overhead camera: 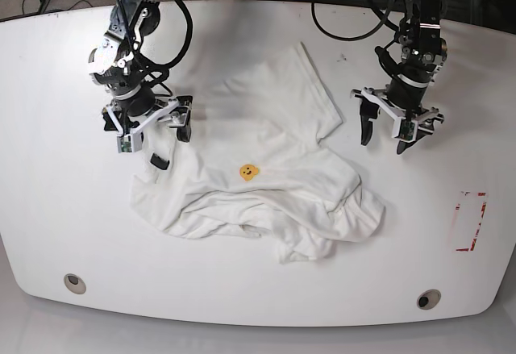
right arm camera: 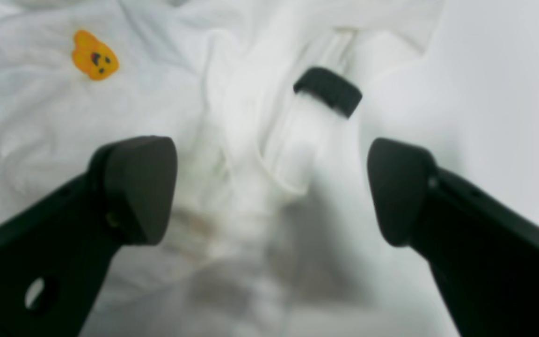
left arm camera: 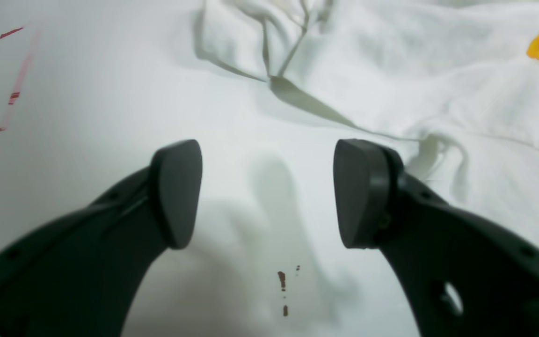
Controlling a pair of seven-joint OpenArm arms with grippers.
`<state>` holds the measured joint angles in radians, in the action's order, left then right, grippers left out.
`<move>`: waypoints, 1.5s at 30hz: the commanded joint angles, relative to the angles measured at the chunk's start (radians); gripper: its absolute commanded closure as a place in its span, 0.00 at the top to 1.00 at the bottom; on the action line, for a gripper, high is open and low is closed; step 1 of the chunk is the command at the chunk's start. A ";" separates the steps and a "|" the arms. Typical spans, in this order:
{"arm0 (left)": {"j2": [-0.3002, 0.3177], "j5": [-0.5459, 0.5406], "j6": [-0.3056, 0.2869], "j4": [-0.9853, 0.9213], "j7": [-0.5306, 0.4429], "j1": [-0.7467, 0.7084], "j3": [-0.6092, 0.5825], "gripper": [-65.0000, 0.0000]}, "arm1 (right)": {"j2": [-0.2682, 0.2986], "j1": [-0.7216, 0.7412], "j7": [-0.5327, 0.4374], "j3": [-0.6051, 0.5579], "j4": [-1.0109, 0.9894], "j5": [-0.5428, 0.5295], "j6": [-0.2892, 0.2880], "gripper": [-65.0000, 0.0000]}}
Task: Fold the T-shirt properly
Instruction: 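Grasp the shirt edge near the black tag with the right gripper, then drag the grasped shirt edge away with the right gripper, spreading the shirt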
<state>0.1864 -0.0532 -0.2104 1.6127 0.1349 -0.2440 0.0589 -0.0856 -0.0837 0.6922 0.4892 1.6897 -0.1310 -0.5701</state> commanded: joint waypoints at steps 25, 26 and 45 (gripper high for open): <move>0.008 -0.009 0.004 0.022 -0.028 0.011 0.005 0.63 | -0.016 -0.083 -0.068 -0.040 -0.129 -0.097 -0.012 0.95; 0.008 -0.009 0.004 0.022 -0.028 0.011 0.005 0.63 | -0.018 -0.087 -0.070 -0.047 -0.129 -0.097 -0.012 0.95; 0.028 -0.010 0.004 0.021 -0.028 0.042 0.009 0.64 | -0.013 -0.043 -0.104 -0.103 -0.196 -0.095 -0.005 0.57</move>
<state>0.2058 -0.0536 -0.2100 1.6127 0.1368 -0.2237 0.0608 -0.1017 -0.1303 0.5457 0.3866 1.5085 -0.2420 -0.5831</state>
